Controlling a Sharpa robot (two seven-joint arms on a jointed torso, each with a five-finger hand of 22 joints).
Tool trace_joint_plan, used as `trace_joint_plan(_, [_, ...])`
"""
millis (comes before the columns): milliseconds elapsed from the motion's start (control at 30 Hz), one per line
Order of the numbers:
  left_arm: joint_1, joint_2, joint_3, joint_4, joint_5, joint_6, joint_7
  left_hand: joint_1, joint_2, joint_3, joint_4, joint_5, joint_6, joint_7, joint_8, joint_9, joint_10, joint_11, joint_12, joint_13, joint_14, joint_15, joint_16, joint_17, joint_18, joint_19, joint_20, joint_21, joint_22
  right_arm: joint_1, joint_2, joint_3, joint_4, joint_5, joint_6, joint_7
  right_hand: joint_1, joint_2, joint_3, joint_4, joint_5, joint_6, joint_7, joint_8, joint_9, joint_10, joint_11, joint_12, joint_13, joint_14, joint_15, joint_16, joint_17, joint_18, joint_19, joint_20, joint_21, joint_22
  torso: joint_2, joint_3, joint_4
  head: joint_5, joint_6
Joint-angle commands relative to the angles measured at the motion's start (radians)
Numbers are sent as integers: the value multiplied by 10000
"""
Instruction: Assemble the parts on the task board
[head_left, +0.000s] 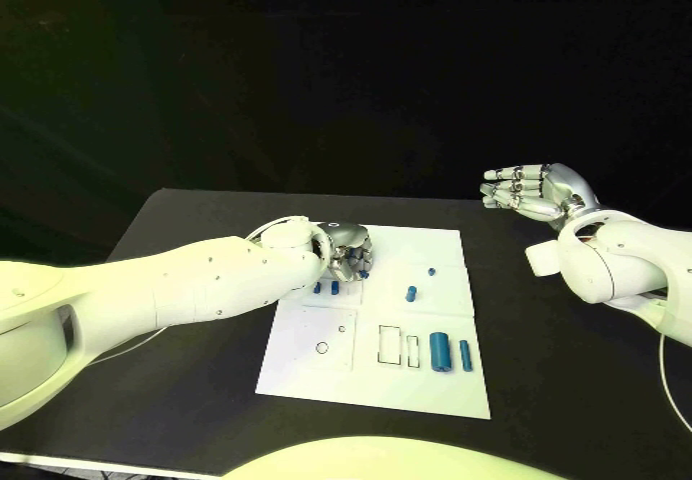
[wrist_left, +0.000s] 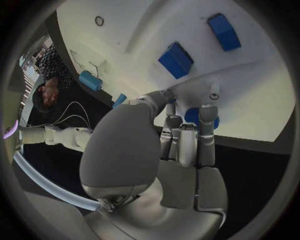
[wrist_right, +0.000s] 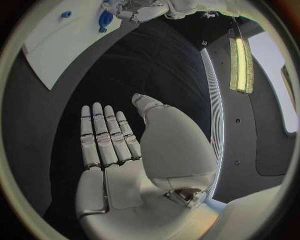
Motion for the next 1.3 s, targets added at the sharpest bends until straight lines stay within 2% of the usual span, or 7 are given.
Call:
trace_joint_plan(33, [-70,58,-72,-23,-344,475,-120,74,-28,171,-34,61,139,-12,69,-2,346,-25,161,311,244,-9,58,407,-160,302,-25,272,368,-4,-2,3,10,-32,146,116,11,101,4,-42,-24,61,812,-53,-11,44,-8,-17,2,78,5,-26,-8,-25,18,-6,38,-13,-2,7,0,2,-9])
trace_joint_plan(333, [-70,209,-107,-168,-534,305,-35,-60,-55,370,-40,44,357,-54,149,58,876,-80,332,739,510,-62,84,865,-254,687,-78,613,827,-4,-6,3,18,-32,139,121,5,104,4,-39,-24,82,811,-50,-9,46,-8,-17,2,80,4,-25,-10,-25,20,-6,38,-15,0,7,0,-3,-10])
trace_joint_plan(700, [-71,265,-124,-156,-364,316,41,-421,-151,263,93,-25,392,-95,142,103,973,-113,344,737,581,-94,79,966,-270,759,-109,670,899,-4,-7,3,22,-32,135,125,-9,115,5,-30,-25,102,810,-47,-8,50,-9,-16,2,84,3,-25,-14,-24,21,-6,39,-21,1,7,5,-16,-13])
trace_joint_plan(833, [-72,259,-126,-164,-316,264,69,-483,-91,245,132,-7,445,-118,162,129,1023,-132,356,773,613,-108,78,1023,-282,805,-117,699,950,-4,-6,3,28,-32,131,127,-18,119,4,-24,-26,111,809,-46,-7,53,-10,-16,2,85,3,-25,-16,-24,17,-6,38,-25,2,10,3,-6,-7])
trace_joint_plan(1033, [-73,211,-127,-161,-203,-8,163,-428,147,447,98,50,751,-196,304,251,1524,-227,467,1224,854,-196,96,1486,-358,1124,-182,933,1301,-4,-2,3,28,-32,124,128,-18,119,4,-24,-26,111,809,-46,-7,53,-10,-16,2,85,3,-25,-16,-24,17,-6,38,-25,0,7,2,-2,11])
trace_joint_plan(1300, [-75,54,-106,-22,121,-401,304,-499,177,520,124,71,780,-205,312,295,1677,-244,484,1339,921,-221,100,1611,-378,1215,-213,999,1390,-4,2,3,27,-32,122,130,-18,119,4,-24,-26,111,809,-46,-7,53,-10,-16,2,85,3,-25,-16,-24,17,-6,38,-25,2,7,-5,3,27])
